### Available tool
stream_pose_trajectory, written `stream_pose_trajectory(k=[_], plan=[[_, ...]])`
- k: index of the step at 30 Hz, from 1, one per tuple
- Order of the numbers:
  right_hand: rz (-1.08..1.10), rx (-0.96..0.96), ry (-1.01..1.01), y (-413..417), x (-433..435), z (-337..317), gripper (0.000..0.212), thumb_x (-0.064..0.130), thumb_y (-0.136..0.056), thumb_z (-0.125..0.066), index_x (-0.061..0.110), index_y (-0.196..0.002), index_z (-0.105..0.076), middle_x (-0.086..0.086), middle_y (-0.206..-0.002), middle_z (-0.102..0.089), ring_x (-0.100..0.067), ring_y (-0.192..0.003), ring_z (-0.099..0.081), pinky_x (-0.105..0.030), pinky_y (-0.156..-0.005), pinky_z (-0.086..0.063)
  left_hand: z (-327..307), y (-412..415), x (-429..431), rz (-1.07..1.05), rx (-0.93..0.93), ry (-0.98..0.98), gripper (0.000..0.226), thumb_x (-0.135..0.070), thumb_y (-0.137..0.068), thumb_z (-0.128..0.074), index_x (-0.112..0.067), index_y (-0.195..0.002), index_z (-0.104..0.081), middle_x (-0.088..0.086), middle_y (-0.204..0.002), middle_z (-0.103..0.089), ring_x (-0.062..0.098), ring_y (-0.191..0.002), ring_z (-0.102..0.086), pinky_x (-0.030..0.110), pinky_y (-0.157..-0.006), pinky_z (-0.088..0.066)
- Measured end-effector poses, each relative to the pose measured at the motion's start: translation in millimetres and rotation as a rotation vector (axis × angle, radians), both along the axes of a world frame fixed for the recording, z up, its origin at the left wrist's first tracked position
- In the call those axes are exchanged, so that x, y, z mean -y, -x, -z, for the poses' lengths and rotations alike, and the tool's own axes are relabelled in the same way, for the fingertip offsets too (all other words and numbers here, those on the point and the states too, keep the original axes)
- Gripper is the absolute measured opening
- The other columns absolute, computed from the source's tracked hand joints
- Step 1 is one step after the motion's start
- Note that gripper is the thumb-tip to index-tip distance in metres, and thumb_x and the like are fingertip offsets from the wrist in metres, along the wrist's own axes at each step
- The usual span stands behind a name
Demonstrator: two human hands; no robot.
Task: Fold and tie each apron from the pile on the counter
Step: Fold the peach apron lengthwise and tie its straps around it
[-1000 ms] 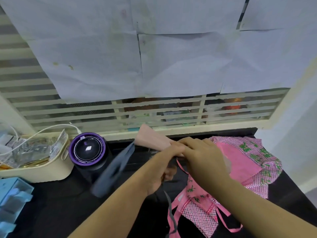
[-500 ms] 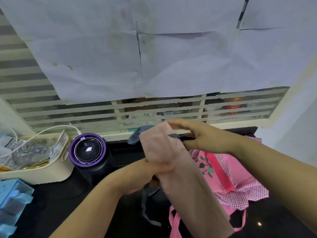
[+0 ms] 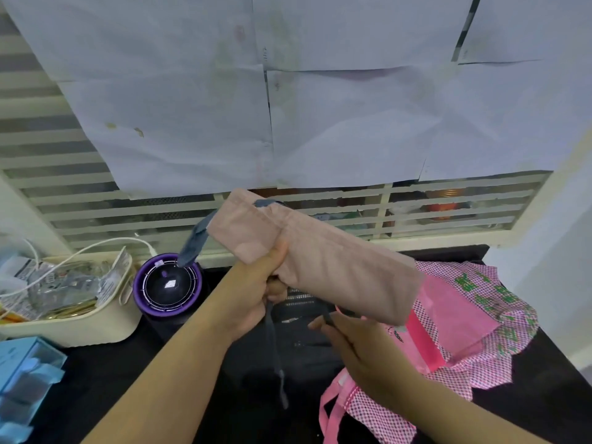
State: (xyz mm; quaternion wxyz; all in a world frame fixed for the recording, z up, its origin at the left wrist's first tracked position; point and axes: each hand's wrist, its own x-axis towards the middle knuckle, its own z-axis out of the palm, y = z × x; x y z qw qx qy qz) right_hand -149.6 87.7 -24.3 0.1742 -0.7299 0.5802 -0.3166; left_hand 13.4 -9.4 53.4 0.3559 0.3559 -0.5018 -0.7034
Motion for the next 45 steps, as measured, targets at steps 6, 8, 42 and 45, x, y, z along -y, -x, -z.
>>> stream_pose_trajectory(k=[6,8,42,45], plan=[[-0.078,-0.1,-0.112,-9.4,-1.6,-43.9,0.035,0.041,-0.102,-0.033,0.023,-0.098,-0.063,0.017,-0.065,-0.048,0.001,-0.059,-0.047,-0.016,-0.058,-0.036,21.1,14.5,4.6,-0.179,0.57,0.363,0.02,-0.027,-0.1,-0.046,-0.027,-0.08,-0.048,-0.002,-0.079,-0.055,0.007,-0.068,-0.05,0.017,-0.061,-0.039],[-0.05,-0.142,-0.145,-1.2,3.7,-63.9,0.036,0.04,-0.101,-0.032,0.022,-0.093,-0.061,0.013,-0.072,-0.053,-0.001,-0.063,-0.048,-0.021,-0.064,-0.045,29.3,13.1,4.0,-0.088,0.633,0.411,0.015,-0.028,-0.099,-0.047,-0.025,-0.087,-0.053,0.008,-0.093,-0.061,0.017,-0.083,-0.057,0.02,-0.07,-0.042],[-0.399,-0.747,-0.131,32.9,39.7,6.8,0.027,0.023,-0.097,-0.044,0.011,-0.102,-0.067,-0.003,-0.097,-0.065,-0.024,-0.084,-0.062,-0.039,-0.073,-0.053,6.8,25.4,-2.7,0.617,1.087,0.747,0.026,-0.038,-0.099,-0.044,-0.025,-0.086,-0.063,-0.012,-0.077,-0.057,0.0,-0.068,-0.049,0.02,-0.064,-0.039],[-0.56,-0.852,0.042,24.6,28.0,23.3,0.005,0.021,-0.08,-0.068,0.02,-0.082,-0.073,0.008,-0.078,-0.066,-0.011,-0.068,-0.059,-0.024,-0.062,-0.053,10.6,28.5,13.8,0.695,1.118,0.673,0.031,-0.037,-0.1,-0.042,-0.022,-0.086,-0.065,-0.012,-0.075,-0.056,0.002,-0.069,-0.05,0.02,-0.068,-0.039]])
